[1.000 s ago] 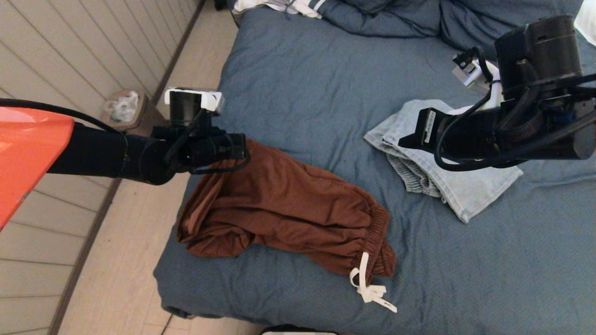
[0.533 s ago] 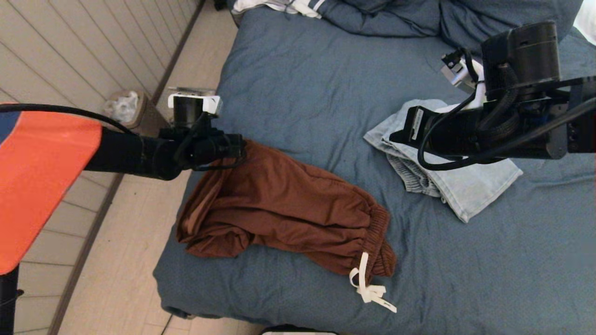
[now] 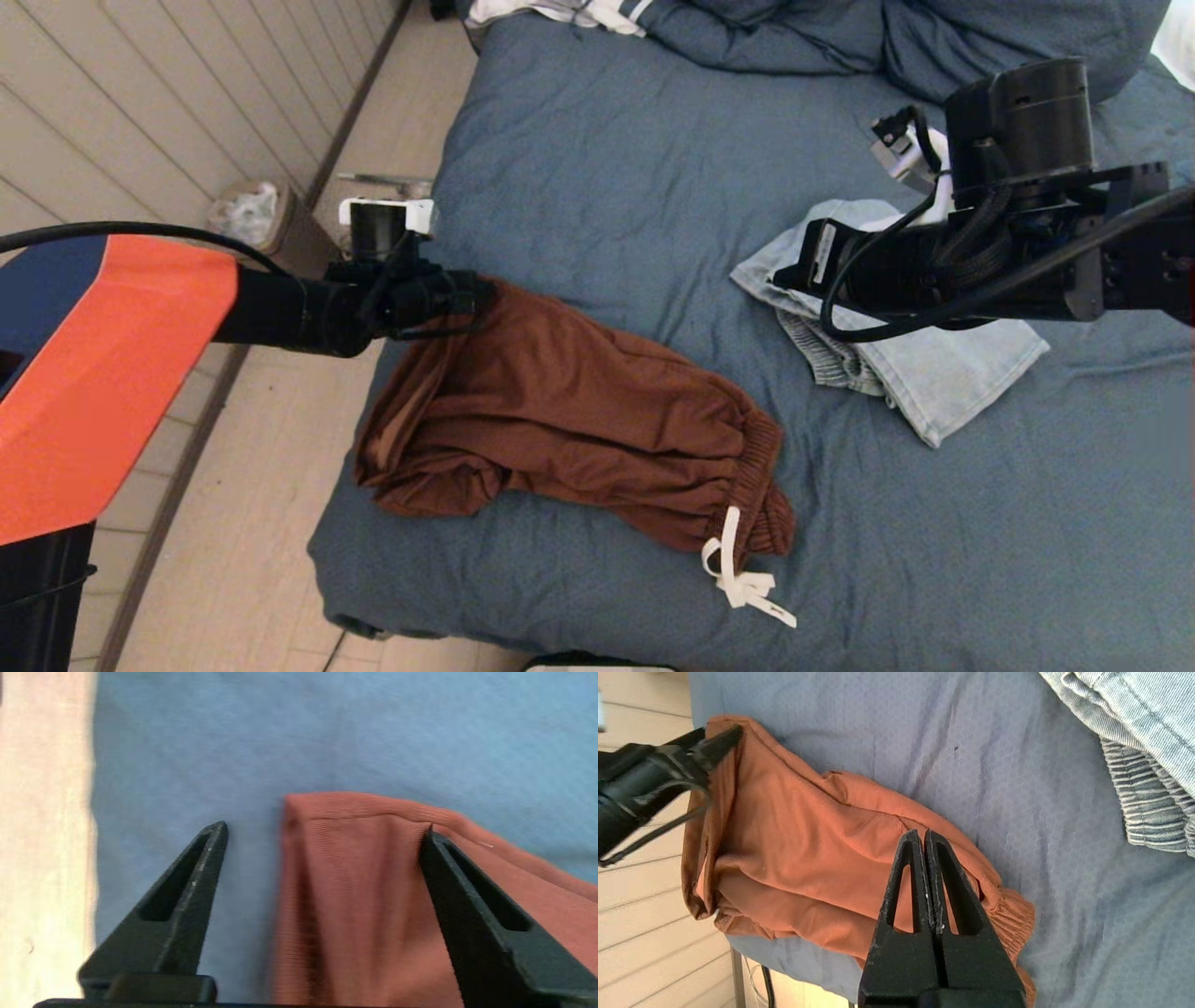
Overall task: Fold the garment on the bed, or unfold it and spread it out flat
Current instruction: Unford the brown shorts
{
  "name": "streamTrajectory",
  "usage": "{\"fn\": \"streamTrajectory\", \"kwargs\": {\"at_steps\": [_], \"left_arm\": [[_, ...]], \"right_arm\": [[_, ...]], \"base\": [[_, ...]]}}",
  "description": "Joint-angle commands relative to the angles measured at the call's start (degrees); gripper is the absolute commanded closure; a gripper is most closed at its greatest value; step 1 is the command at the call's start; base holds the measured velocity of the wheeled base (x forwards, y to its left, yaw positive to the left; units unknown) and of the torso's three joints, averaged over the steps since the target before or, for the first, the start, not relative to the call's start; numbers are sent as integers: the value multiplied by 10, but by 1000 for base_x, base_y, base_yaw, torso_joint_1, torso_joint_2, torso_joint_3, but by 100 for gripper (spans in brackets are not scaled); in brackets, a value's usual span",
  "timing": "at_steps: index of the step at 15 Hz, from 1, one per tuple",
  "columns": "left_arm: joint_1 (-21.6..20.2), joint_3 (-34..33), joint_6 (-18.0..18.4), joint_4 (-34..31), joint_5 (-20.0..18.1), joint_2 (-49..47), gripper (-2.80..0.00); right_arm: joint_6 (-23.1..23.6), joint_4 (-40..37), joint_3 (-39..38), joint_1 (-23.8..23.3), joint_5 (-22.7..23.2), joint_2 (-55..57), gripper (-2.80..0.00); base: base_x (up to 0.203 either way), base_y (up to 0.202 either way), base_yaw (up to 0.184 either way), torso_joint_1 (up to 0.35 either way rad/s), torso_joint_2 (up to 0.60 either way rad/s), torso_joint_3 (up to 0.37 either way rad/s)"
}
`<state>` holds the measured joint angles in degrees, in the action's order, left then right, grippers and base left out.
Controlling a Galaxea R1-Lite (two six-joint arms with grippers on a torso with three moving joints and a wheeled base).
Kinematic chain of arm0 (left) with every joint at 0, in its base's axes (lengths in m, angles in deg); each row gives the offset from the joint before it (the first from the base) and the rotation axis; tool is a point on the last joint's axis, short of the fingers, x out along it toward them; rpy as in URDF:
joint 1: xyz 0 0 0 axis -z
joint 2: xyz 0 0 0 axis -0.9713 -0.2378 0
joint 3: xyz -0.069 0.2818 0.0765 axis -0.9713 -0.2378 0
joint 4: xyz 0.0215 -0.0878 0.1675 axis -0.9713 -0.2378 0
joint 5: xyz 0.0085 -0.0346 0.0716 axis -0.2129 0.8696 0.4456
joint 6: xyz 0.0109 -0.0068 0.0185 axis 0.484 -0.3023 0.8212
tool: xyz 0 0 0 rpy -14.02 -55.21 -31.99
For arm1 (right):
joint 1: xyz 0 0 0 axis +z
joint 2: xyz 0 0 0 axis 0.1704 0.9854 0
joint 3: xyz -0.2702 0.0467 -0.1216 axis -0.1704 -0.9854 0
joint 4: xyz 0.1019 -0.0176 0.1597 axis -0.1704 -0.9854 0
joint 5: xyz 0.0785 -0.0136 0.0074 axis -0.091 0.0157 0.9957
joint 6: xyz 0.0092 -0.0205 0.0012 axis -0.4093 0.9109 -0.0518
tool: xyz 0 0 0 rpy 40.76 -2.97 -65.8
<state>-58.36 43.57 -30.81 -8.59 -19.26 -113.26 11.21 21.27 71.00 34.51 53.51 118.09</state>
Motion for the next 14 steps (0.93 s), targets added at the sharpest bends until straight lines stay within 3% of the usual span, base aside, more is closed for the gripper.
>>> {"fn": "streamTrajectory", "kwargs": {"at_steps": [1,4,5,14], "left_arm": [[0,-7,-1,5,1,-2,-280],[0,-9,-2,7,0,6,-280],[0,-9,-2,7,0,7,0],[1,-18,-3,8,0,11,0]], "right_arm": [[-2,-1,-1,1,-1,5,0],[-2,0,0,1,0,5,0],[-2,0,0,1,0,7,0],[-3,1,-1,0,0,9,0]], "base": [[0,0,0,0,0,0],[0,0,0,0,0,0],[0,0,0,0,0,0],[0,0,0,0,0,0]]}}
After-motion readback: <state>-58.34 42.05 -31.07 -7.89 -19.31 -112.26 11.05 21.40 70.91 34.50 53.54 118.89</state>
